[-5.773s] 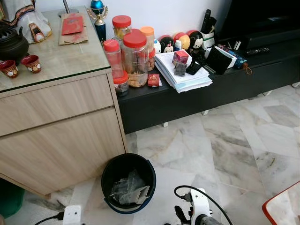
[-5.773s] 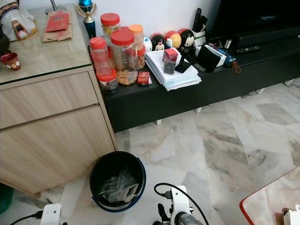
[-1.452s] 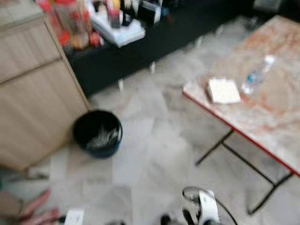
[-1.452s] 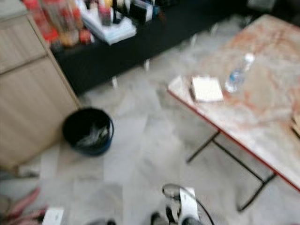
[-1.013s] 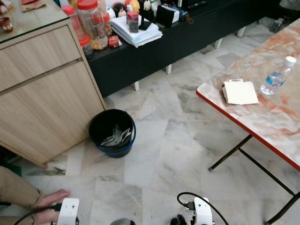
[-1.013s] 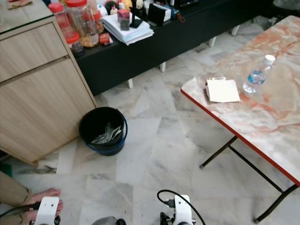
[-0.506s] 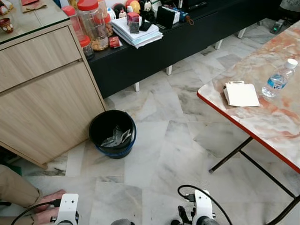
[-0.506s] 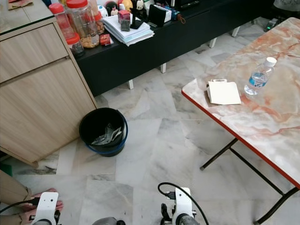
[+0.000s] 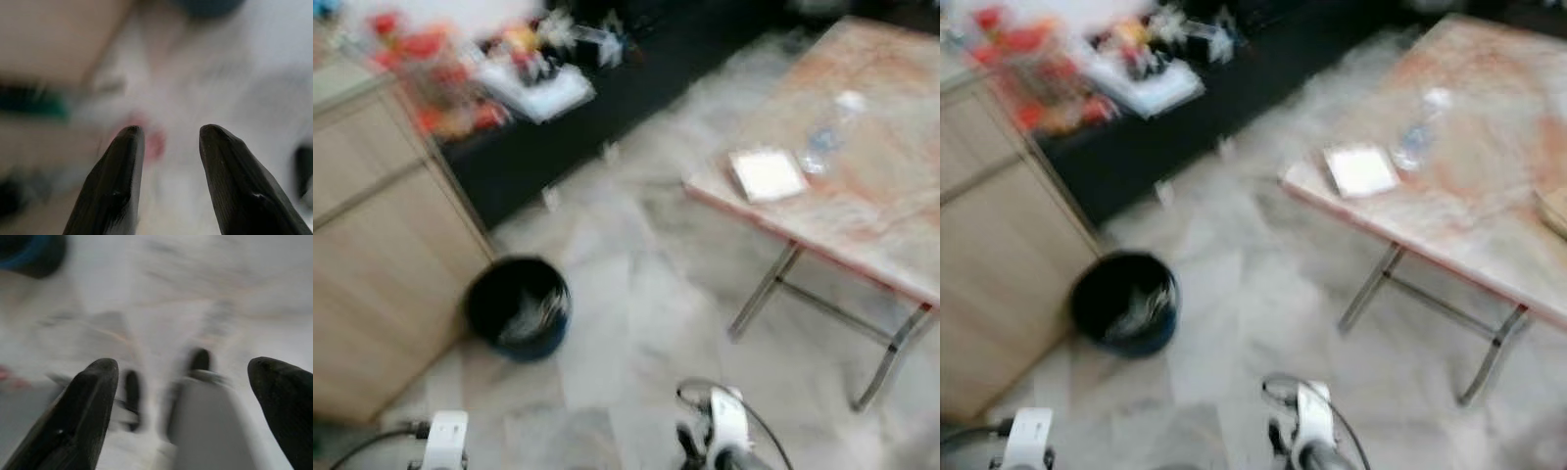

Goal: Picking trash to rubbish bin

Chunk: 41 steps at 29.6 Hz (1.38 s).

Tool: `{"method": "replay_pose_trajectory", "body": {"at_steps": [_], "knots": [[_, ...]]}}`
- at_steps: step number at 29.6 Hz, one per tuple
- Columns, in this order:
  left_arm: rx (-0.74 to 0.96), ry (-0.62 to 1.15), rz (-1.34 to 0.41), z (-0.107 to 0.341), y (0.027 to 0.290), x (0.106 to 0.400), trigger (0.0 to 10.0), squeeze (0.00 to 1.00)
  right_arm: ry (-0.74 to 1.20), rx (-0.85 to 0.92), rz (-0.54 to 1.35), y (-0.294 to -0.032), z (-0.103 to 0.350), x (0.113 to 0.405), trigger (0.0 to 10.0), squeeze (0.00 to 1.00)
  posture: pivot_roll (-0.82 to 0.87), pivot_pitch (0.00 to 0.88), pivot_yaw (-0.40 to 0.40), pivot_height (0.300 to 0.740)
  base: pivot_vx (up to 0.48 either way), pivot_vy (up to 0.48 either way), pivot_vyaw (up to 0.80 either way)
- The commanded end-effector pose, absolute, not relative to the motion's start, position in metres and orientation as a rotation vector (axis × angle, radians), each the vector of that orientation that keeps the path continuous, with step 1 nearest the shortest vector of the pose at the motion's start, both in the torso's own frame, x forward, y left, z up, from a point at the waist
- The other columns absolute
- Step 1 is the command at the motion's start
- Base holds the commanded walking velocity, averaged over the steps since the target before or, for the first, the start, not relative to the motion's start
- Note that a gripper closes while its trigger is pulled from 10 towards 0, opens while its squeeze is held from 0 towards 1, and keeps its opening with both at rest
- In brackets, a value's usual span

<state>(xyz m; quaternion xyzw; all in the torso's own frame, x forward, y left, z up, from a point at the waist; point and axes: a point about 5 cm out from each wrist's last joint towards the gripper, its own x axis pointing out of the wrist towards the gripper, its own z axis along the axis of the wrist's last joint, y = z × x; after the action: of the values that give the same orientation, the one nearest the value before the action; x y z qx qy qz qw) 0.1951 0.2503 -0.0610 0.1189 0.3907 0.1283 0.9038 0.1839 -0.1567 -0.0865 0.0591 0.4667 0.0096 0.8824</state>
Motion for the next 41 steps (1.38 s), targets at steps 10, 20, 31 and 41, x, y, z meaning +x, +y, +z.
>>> {"method": "replay_pose_trajectory", "body": {"at_steps": [10, 20, 31, 41], "knots": [[0.254, 0.856, 0.274, -0.067, 0.257, 0.181, 10.0, 0.00, 0.968, 0.143, 0.042, -0.143, -0.086, 0.186, 10.0, 0.00, 0.13, 0.156, 0.058, 0.740, 0.000, 0.000, -0.80], [0.255, 0.580, 0.104, -0.031, 0.226, 0.246, 10.0, 0.00, 0.863, 0.109, 0.065, -0.141, -0.071, 0.212, 10.0, 0.00, 0.13, 0.154, 0.063, 0.740, 0.000, 0.000, -0.48], [0.192, 0.183, 0.005, 0.031, 0.179, 0.305, 10.0, 0.00, 0.422, 0.077, 0.184, -0.120, 0.002, 0.296, 10.0, 0.00, 0.10, 0.161, 0.050, 0.740, 0.000, 0.000, 0.00], [0.205, -0.180, -0.016, 0.102, 0.153, 0.331, 10.0, 0.00, -0.037, 0.149, 0.244, -0.096, 0.101, 0.355, 10.0, 0.00, 0.11, 0.168, 0.029, 0.740, 0.000, 0.000, 0.00]]}}
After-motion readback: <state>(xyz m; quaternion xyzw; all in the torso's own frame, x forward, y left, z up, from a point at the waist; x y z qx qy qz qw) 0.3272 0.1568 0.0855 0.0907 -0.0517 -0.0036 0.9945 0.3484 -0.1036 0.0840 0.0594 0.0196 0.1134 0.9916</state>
